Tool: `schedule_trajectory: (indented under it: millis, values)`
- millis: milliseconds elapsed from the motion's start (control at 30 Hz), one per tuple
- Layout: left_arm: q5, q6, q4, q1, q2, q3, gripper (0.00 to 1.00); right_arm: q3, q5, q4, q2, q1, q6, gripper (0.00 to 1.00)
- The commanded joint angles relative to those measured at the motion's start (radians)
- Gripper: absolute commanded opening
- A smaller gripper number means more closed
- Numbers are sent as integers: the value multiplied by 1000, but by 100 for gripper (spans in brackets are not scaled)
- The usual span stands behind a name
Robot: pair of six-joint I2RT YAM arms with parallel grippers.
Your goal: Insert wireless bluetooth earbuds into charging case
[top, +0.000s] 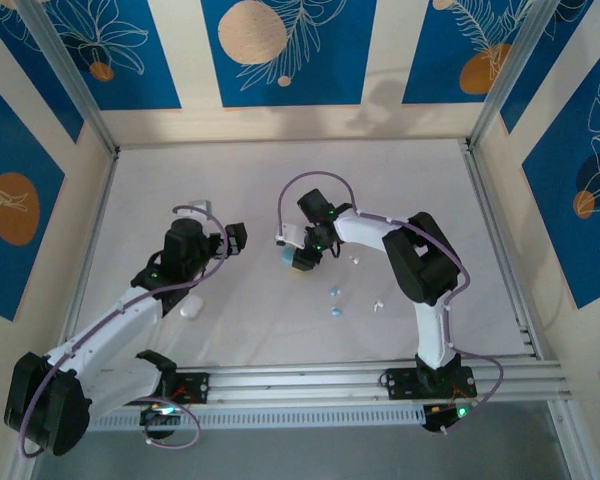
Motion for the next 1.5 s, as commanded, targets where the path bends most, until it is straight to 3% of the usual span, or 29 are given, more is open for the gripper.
schedule_trajectory:
  millis: [0,167,367,533,633,967,1467]
  values:
    - [78,8,-35,16,26,46,97,-15,-81,-15,-65,-13,31,31]
    - [265,131,144,16,12,10,87,-8,-337,-98,-219,-95,82,27]
    - [662,327,442,16,20,-19,74,8,-678,-234,-366,-239,36,27]
    - [925,395,454,16,113,86,69,30,-783,-309,-436,-288,-11,27]
    - [995,397,441,10,172,151,69,29,-799,-314,-465,-291,-31,27]
    - [1114,547,214,-56,280,322,80,-1,-792,-251,-522,-278,-92,28]
    - [1046,583,126,-104,373,433,75,-15,-745,-198,-544,-233,-145,27]
